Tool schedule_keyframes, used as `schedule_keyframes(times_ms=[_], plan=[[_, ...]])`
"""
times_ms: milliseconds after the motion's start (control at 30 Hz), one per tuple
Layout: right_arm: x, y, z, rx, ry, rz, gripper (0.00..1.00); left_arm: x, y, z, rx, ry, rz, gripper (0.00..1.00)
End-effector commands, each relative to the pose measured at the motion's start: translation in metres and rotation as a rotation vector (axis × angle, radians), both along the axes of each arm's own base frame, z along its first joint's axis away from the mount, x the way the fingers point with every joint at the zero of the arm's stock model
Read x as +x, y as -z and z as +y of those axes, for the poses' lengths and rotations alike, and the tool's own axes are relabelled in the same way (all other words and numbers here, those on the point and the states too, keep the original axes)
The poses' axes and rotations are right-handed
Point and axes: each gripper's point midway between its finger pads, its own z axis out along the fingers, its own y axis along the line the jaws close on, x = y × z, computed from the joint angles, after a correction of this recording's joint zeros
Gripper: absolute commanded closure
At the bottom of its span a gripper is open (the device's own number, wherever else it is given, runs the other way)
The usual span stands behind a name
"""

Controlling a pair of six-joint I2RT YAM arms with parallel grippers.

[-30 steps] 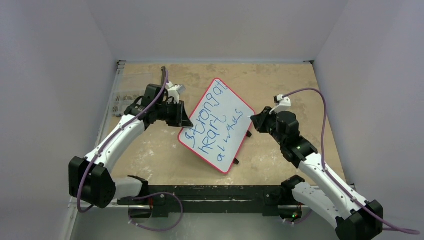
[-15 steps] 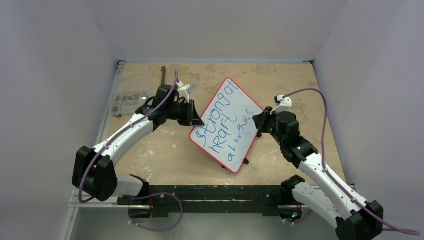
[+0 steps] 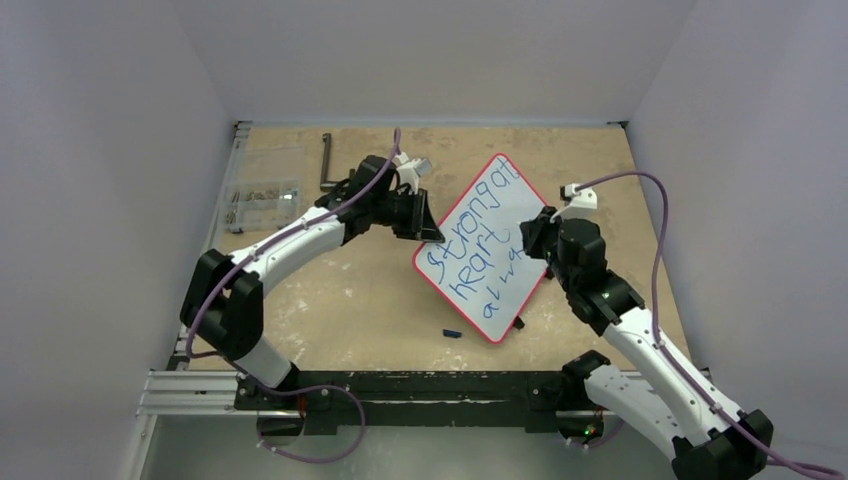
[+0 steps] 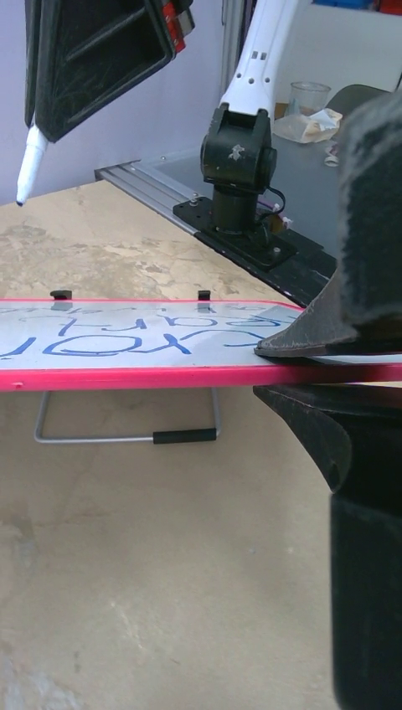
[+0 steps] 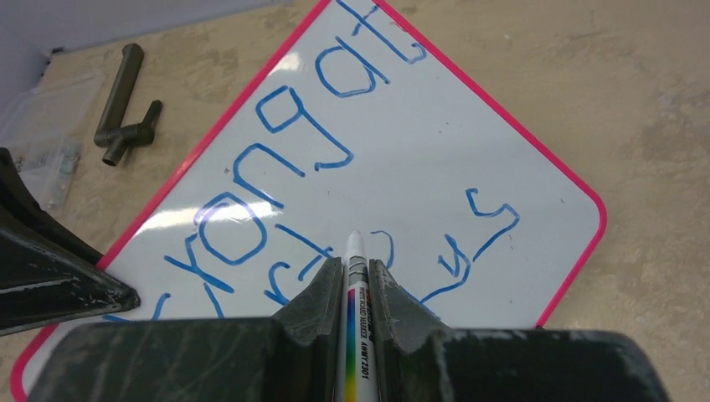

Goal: Write a sentence on the whiteboard

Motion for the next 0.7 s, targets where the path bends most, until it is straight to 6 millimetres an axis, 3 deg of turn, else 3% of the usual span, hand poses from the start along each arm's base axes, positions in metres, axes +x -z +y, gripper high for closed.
schedule_keyframes(times_ms=[0,167,300,667], plan=[[0.002,-0.048,-0.02,-0.01,0.089,-0.112,1.0,0.02,-0.026,-0.034,-0.061,0.028,-0.1,0.93],[-0.002,-0.063,-0.024,0.004,0.099,-0.142,1.0,0.03,-0.03,-0.058,-0.054,0.091,-0.121,0.92],[-0.006,-0.066,-0.028,0.0,0.105,-0.149,1.0,0.032,-0.029,-0.066,-0.04,0.122,-0.131,0.88],[-0.01,-0.067,-0.029,0.001,0.101,-0.15,1.0,0.032,-0.029,-0.057,0.027,0.138,-0.163,0.63]])
